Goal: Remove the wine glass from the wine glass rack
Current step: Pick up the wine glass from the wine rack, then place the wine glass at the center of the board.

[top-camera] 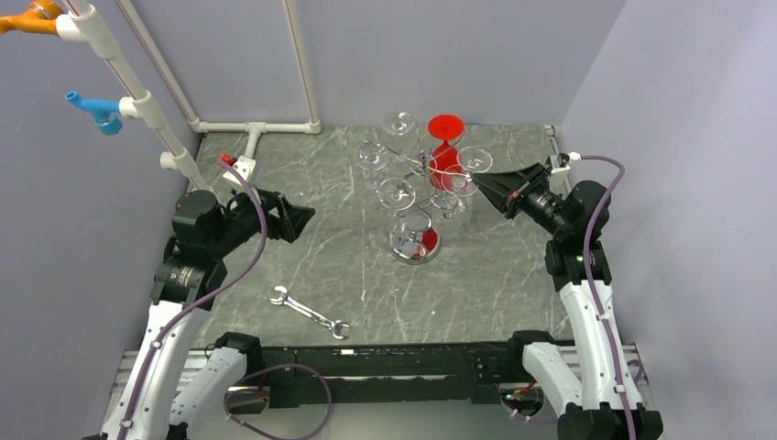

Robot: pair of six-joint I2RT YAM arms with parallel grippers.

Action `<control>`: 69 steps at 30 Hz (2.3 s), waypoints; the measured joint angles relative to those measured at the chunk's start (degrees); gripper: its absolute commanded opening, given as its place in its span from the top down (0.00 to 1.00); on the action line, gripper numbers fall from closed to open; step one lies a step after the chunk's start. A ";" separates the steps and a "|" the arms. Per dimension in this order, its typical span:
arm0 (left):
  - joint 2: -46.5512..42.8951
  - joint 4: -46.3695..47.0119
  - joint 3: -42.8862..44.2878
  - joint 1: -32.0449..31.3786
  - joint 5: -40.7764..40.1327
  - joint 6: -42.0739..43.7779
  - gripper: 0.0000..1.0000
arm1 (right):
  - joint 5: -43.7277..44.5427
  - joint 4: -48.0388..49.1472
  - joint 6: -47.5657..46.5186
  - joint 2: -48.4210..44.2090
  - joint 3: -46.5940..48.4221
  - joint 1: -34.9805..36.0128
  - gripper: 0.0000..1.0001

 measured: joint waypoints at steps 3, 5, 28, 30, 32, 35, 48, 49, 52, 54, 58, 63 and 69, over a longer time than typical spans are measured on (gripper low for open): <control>0.00 0.00 0.00 0.00 0.02 -0.02 0.12 | -0.22 -0.46 0.00 -0.66 0.00 -0.11 1.00; 0.00 0.00 0.00 0.00 0.02 0.00 0.12 | -0.52 -1.11 -0.02 -1.25 -0.02 -0.17 1.00; -0.13 0.00 0.00 0.00 0.13 -0.04 0.12 | -0.55 -6.78 -1.29 -6.36 -0.15 -0.48 1.00; -0.13 0.00 0.00 0.00 0.15 -0.02 0.12 | -0.57 -7.17 -1.31 -6.69 -0.17 -0.48 1.00; -0.13 0.00 0.00 -0.02 0.15 -0.04 0.12 | -0.59 -7.96 -1.49 -6.93 -0.20 -0.48 1.00; -0.13 0.00 0.00 -0.02 0.13 -0.04 0.12 | -0.61 -9.57 -2.23 -7.23 -0.24 -0.48 1.00; 0.00 0.00 0.00 -0.02 0.15 -0.22 0.13 | -0.48 -18.21 -7.37 -10.34 -0.24 -0.33 1.00; -0.02 0.00 0.00 -0.02 0.20 -0.31 0.13 | -0.44 -18.73 -7.76 -10.62 -0.24 -0.24 1.00; -0.13 -0.15 0.00 -0.07 0.37 -0.70 0.13 | -0.46 -20.11 -8.90 -11.26 -0.22 0.13 1.00; -0.55 -0.74 0.02 -0.20 0.37 -1.01 0.13 | -0.39 -20.98 -9.79 -11.74 -0.15 0.35 1.00; -1.97 -3.39 0.33 -0.35 0.44 -1.60 0.13 | 0.00 -22.01 -11.45 -11.80 0.00 0.76 1.00; -2.97 -5.86 1.55 -0.39 1.81 -2.10 0.12 | -0.22 -21.97 -13.60 -10.82 0.00 1.84 1.00; -3.43 -6.78 2.21 -0.50 5.11 -3.54 0.12 | -0.96 -21.79 -16.22 -9.53 0.00 4.07 1.00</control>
